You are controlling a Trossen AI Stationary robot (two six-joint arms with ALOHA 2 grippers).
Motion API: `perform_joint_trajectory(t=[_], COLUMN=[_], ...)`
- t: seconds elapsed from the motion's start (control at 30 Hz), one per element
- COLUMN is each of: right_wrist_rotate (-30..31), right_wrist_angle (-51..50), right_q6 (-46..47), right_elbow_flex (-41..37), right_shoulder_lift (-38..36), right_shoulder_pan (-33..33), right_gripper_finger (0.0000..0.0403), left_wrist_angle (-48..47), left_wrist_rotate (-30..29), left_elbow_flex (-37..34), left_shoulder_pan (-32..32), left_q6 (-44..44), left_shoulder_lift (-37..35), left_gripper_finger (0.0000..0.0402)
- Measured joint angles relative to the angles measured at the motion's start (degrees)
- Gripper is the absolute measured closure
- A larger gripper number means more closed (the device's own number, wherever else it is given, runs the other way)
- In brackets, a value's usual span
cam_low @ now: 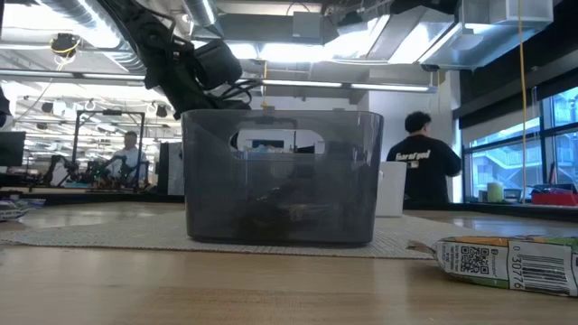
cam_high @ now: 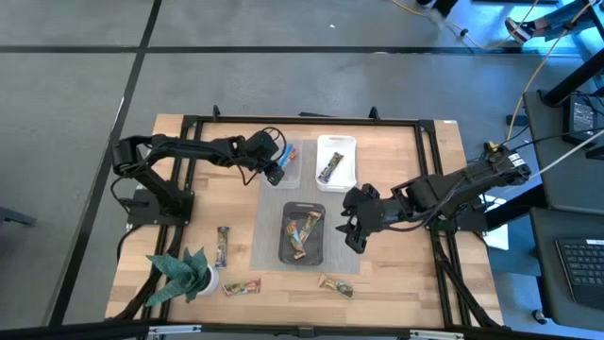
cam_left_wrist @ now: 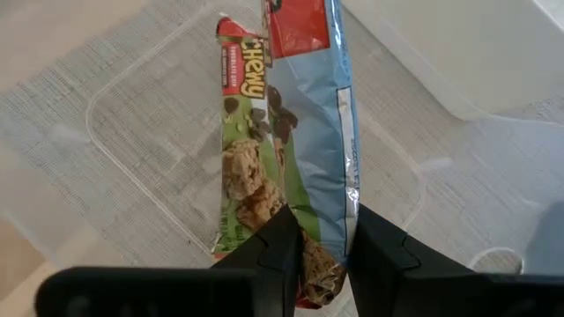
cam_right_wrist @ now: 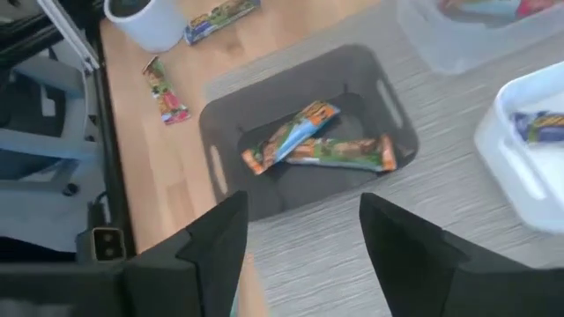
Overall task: Pick and place Granola Bars by type
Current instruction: Put the right red granola bar into the transparent bin, then put the yellow granola bar into the black bin
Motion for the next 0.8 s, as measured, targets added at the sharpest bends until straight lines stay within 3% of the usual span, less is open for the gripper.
perform_joint_trajectory(t=[0.47,0.8], right_wrist_rotate=[-6.1,-13.3], right_wrist_angle=[-1.3,-1.4], right_q6=[0.5,2.2], right_elbow_flex=[0.0,0.0], right_shoulder_lift=[5.8,13.2], right_shoulder_pan=[6.6,7.2], right_gripper_finger=[0.0181,0.0181], left_wrist_angle=[1.6,2.0], left_wrist_rotate=[4.3,4.9], left_elbow_flex=[0.0,0.0], left_shoulder_pan=[0.0,0.0], left_q6=[-1.7,-3.0], left_shoulder_lift=[-0.4,-0.5], left_gripper_finger=[0.0326,0.0271])
